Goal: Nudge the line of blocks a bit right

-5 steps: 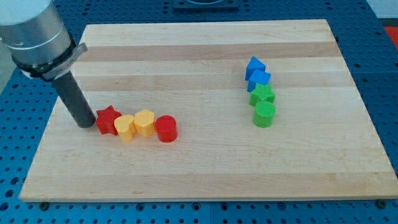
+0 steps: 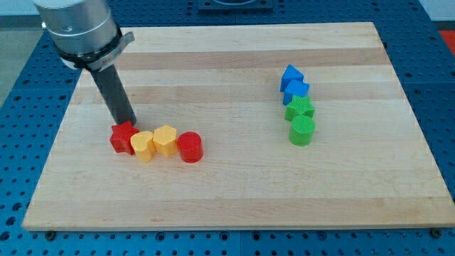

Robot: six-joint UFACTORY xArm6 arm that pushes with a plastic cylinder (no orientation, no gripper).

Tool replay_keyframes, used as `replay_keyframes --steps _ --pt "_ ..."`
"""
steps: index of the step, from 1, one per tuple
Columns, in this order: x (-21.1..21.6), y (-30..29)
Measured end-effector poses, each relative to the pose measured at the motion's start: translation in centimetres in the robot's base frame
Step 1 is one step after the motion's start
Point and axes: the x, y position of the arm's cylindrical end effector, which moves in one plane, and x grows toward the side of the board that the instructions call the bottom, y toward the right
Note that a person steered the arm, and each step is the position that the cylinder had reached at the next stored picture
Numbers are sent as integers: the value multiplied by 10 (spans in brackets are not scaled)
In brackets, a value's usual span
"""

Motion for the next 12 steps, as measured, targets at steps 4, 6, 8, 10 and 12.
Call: replay_keyframes --steps 4,6,8,10,12 --pt "20 0" --pt "-3 38" --pt "28 82" --pt "25 110" --pt "22 167"
